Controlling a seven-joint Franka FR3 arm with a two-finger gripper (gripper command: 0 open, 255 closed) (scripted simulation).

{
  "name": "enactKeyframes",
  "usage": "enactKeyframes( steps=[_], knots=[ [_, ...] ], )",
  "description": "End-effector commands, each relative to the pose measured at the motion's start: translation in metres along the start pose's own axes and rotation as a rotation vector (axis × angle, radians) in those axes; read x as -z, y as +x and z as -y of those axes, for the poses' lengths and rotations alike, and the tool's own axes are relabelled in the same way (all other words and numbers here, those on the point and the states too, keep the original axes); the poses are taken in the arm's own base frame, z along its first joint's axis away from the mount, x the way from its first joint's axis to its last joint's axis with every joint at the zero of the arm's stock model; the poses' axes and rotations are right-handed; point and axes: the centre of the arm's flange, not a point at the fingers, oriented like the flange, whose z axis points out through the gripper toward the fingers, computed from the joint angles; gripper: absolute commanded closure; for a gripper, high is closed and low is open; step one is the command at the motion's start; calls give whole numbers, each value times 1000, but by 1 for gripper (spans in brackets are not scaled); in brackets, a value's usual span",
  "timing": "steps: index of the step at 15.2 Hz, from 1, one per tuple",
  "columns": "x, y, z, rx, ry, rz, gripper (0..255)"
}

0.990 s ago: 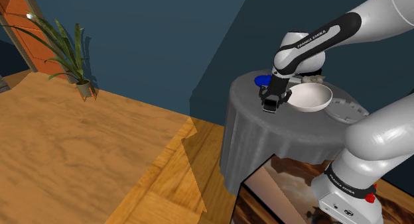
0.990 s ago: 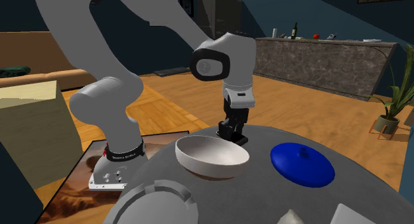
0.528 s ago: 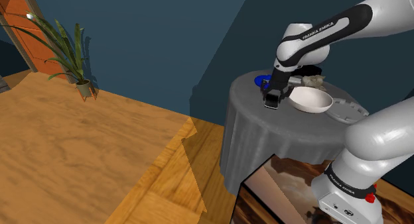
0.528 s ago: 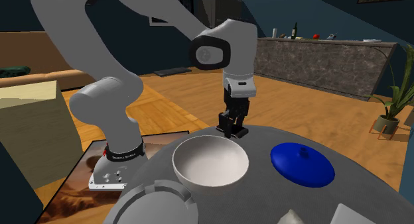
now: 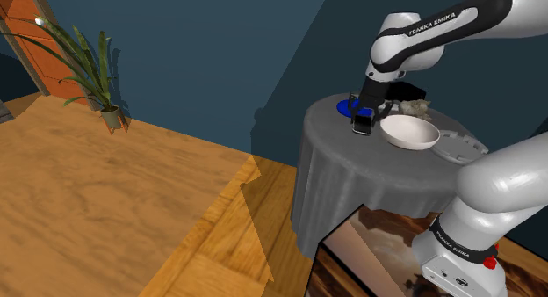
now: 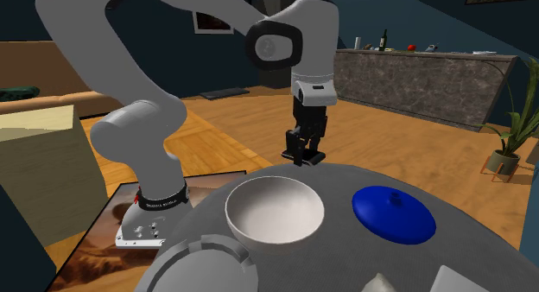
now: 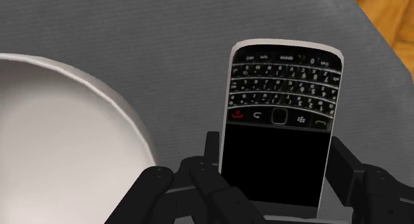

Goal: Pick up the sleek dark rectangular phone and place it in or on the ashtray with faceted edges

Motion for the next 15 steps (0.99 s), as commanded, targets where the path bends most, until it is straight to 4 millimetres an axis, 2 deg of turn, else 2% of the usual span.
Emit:
enactKeyframes(
  steps=[1, 5, 15],
  knots=[
    [10, -1, 0, 0, 0, 0, 255],
    [29, -1, 1, 0, 0, 0, 255],
    [39, 18, -129, 0, 0, 0, 255]
  ],
)
